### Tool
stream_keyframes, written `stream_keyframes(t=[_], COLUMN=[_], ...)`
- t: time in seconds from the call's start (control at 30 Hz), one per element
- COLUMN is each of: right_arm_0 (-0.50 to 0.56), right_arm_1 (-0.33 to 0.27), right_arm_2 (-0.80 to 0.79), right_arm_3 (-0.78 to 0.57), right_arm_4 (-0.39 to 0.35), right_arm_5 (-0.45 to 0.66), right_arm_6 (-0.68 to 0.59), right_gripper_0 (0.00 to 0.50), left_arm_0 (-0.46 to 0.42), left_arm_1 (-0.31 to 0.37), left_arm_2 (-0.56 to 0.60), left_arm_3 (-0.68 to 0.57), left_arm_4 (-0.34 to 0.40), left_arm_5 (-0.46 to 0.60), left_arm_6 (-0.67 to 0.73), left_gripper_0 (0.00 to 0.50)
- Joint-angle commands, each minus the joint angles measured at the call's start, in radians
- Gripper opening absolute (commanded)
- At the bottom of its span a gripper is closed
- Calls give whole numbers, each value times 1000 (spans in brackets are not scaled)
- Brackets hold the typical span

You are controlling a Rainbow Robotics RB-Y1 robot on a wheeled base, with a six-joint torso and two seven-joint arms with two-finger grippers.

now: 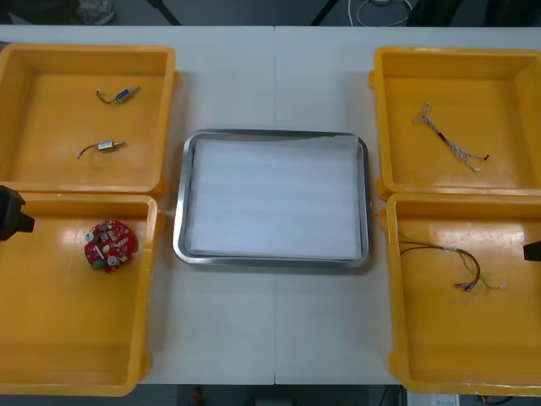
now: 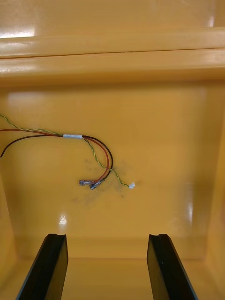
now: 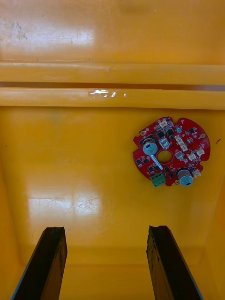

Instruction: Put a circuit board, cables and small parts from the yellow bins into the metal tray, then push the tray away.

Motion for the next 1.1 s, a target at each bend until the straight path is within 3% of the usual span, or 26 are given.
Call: stream_keyframes(t=[0.03, 1.1], right_arm_0=[-19, -19], right_arm_1=[-35, -35], right_arm_2=[-27, -27], right_arm_3=[-5, -5], right_arm_4=[-7, -7], right_arm_5=[2, 2], right_arm_6=[-27, -27], right_gripper_0=[490, 489], left_arm_0=[16, 16], left_arm_1=[28, 28], left_arm_2=[31, 31], left_arm_3=[-30, -30], left_arm_4=[6, 6], left_arm_5=[7, 7], left_arm_6=[-45, -45], left_gripper_0=[500, 500])
